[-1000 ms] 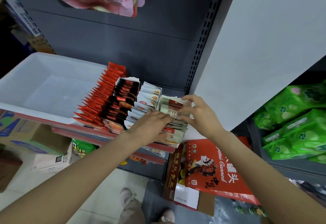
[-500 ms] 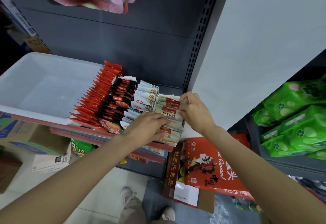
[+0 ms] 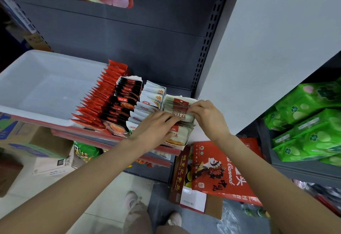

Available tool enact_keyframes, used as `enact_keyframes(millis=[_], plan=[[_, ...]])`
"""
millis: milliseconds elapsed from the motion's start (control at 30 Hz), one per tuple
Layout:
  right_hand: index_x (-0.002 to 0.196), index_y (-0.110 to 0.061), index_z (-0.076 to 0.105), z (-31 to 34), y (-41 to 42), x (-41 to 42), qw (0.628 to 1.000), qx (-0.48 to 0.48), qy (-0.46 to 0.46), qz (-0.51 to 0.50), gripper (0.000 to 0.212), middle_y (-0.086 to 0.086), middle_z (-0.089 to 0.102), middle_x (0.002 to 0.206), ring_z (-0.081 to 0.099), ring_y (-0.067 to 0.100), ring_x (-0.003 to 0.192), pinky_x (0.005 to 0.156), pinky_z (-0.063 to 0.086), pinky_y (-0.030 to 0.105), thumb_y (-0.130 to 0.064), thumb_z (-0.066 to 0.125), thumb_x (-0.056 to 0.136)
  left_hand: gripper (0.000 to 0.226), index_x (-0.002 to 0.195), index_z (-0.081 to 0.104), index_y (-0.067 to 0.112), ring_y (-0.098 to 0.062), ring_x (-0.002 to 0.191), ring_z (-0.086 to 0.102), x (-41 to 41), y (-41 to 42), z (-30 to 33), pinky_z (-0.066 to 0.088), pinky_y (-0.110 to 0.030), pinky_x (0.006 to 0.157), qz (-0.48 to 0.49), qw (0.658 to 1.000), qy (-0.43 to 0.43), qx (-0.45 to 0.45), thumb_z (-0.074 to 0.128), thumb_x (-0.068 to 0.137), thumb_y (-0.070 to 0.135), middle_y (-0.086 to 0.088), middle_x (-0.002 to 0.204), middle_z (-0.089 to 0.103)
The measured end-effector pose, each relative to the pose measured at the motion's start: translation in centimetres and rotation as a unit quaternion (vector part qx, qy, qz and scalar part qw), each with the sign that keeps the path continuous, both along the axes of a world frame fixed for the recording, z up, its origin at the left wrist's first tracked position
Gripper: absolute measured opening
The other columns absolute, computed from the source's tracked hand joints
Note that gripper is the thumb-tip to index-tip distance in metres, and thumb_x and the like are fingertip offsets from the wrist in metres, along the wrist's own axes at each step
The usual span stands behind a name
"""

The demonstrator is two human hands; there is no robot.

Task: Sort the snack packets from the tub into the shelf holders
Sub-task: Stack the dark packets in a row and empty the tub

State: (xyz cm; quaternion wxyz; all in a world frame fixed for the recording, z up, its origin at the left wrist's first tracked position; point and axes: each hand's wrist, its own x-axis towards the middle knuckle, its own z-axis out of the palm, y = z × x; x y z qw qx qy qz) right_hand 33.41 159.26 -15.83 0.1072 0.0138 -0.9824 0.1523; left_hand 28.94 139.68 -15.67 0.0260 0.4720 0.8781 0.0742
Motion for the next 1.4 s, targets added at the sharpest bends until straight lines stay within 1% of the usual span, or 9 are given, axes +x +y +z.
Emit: enact_keyframes(millis=[233, 333, 533, 667, 767, 933, 1200, 1300, 1400], plan=[[0.113, -0.014, 0.067, 2.1, -0.2, 0.1, 0.993, -0.113, -0.008, 0.027, 0.027, 0.002, 0.056, 0.106, 0.049, 0.010, 0.100, 0.082, 0.040, 0.019, -0.022, 0.065, 0.087, 0.070, 0.139, 0.044, 0.013, -0.030, 0.129, 0.045, 0.4, -1.0, -0.8, 0.029, -0.041, 0.108, 0.001, 0.997, 0.074, 0.010, 0.075, 0.077, 0.026, -0.013, 0.143, 0.043], [0.112, -0.017, 0.067, 2.3, -0.2, 0.1, 0.993, -0.041, -0.094, 0.056, 0.025, -0.001, 0.057, 0.111, 0.049, 0.013, 0.109, 0.087, 0.040, 0.022, -0.026, 0.061, 0.090, 0.069, 0.135, 0.048, 0.012, -0.028, 0.128, 0.047, 0.8, -1.0, -1.1, 0.027, -0.039, 0.107, 0.005, 0.996, 0.084, 0.034, 0.078, 0.074, 0.023, -0.012, 0.142, 0.045], [0.114, -0.021, 0.064, 2.3, -0.7, -0.3, 0.990, 0.112, -0.075, 0.044, 0.026, -0.002, 0.062, 0.107, 0.049, 0.016, 0.106, 0.071, 0.041, 0.024, -0.023, 0.044, 0.098, 0.055, 0.128, 0.056, 0.013, -0.027, 0.130, 0.045, 1.0, -1.2, -1.4, 0.033, -0.040, 0.106, -0.007, 0.994, 0.102, 0.039, 0.074, 0.076, 0.020, -0.012, 0.140, 0.048], [0.085, -0.027, 0.071, 2.0, -1.7, -0.1, 0.979, 0.179, -0.095, 0.023, 0.008, -0.010, 0.068, 0.077, 0.056, 0.014, 0.081, 0.058, 0.044, 0.024, -0.023, 0.073, 0.078, 0.044, 0.116, 0.063, 0.014, -0.022, 0.112, 0.048, 1.2, -1.0, -1.4, 0.049, -0.037, 0.091, 0.001, 0.994, 0.104, 0.043, 0.076, 0.074, 0.018, -0.006, 0.117, 0.059], [0.106, -0.025, 0.070, 2.8, -1.9, 0.3, 0.993, 0.100, -0.069, 0.011, 0.019, -0.002, 0.069, 0.099, 0.058, 0.019, 0.095, 0.069, 0.045, 0.028, -0.028, 0.055, 0.094, 0.044, 0.119, 0.061, 0.015, -0.022, 0.101, 0.057, 1.0, -1.2, -1.6, 0.052, -0.035, 0.082, -0.002, 0.996, 0.083, 0.043, 0.075, 0.077, 0.016, -0.003, 0.109, 0.061], [0.121, -0.027, 0.062, 2.3, -1.7, 0.1, 0.993, 0.084, -0.085, 0.000, 0.028, 0.002, 0.066, 0.110, 0.060, 0.023, 0.099, 0.074, 0.049, 0.033, -0.022, 0.046, 0.098, 0.047, 0.140, 0.039, 0.017, -0.022, 0.122, 0.044, 0.3, -0.1, -1.2, 0.033, -0.032, 0.104, 0.023, 0.999, 0.044, 0.003, 0.051, 0.094, 0.019, -0.002, 0.130, 0.051], [0.104, -0.002, 0.064, 1.8, -0.9, 2.3, 0.982, -0.126, -0.038, -0.135, 0.025, 0.016, 0.065, 0.096, 0.064, 0.029, 0.083, 0.075, 0.054, 0.038, 0.000, 0.041, 0.094, 0.063, 0.148, 0.022, 0.015, -0.020, 0.139, 0.026, 0.6, -1.3, -0.6, 0.002, -0.026, 0.116, 0.029, 0.999, 0.030, 0.011, 0.052, 0.092, 0.017, -0.004, 0.147, 0.034], [0.103, -0.005, 0.068, 1.7, -1.0, 2.8, 0.966, -0.169, -0.152, -0.121, 0.023, 0.010, 0.070, 0.099, 0.068, 0.021, 0.088, 0.085, 0.052, 0.026, -0.001, 0.048, 0.091, 0.065, 0.145, 0.030, 0.007, -0.024, 0.139, 0.030, 1.3, -1.9, -0.8, 0.006, -0.028, 0.114, 0.074, 0.996, 0.040, 0.034, 0.059, 0.088, 0.017, -0.011, 0.146, 0.038], [0.102, -0.004, 0.072, 1.6, -2.1, 3.1, 0.970, -0.185, -0.132, -0.086, 0.020, 0.007, 0.072, 0.100, 0.067, 0.017, 0.088, 0.079, 0.045, 0.012, -0.002, 0.057, 0.089, 0.073, 0.149, 0.016, 0.006, -0.024, 0.145, 0.014, 1.7, -2.2, -0.6, -0.002, -0.027, 0.113, 0.088, 0.996, 0.023, 0.015, 0.057, 0.091, 0.021, -0.011, 0.155, 0.020]])
